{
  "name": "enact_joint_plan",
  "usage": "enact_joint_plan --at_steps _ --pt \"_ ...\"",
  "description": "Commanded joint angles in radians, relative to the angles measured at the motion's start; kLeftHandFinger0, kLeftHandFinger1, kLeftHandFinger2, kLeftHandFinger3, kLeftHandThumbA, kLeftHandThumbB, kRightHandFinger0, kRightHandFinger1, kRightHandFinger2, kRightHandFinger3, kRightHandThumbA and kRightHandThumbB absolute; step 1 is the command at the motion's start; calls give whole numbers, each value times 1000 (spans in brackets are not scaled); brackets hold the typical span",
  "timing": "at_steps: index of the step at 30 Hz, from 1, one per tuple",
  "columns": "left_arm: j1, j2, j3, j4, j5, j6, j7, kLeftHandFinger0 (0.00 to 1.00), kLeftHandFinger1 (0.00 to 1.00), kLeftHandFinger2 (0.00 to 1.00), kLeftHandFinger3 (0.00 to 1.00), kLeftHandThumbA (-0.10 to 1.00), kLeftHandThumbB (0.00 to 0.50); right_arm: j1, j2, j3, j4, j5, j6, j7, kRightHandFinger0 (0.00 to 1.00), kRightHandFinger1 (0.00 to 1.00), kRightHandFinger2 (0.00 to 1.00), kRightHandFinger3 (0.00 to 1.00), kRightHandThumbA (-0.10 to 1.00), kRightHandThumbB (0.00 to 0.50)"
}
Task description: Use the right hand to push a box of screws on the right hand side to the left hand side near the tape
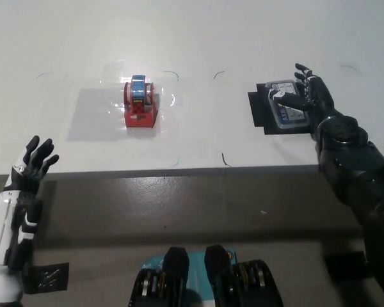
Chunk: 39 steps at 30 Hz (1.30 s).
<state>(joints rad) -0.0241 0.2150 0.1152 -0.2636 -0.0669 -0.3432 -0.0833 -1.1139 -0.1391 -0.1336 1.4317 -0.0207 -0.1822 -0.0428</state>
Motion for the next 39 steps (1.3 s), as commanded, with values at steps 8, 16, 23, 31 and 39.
enact_joint_plan --at_steps 8,16,23,31,39 --pt "-44 14 19 -6 -24 -11 4 1000 1000 1000 1000 878 59 -59 97 -67 -12 104 -103 38 1000 1000 1000 1000 1000 294" --pt "-53 10 21 -7 -22 -3 7 1000 1000 1000 1000 876 62 -59 138 -78 -12 117 -114 14 1000 1000 1000 1000 1000 280" --pt "-56 12 22 -6 -22 -9 6 1000 1000 1000 1000 867 53 -58 174 -115 -13 161 -120 35 1000 1000 1000 1000 1000 247" --pt "-32 1 21 -18 -21 0 10 1000 1000 1000 1000 865 49 -44 237 -131 -16 187 -135 30 1000 1000 1000 1000 1000 237" --pt "-3 2 22 -24 -23 -3 8 1000 1000 1000 1000 865 52 -23 296 -108 -21 182 -157 14 1000 1000 1000 1000 1000 197"
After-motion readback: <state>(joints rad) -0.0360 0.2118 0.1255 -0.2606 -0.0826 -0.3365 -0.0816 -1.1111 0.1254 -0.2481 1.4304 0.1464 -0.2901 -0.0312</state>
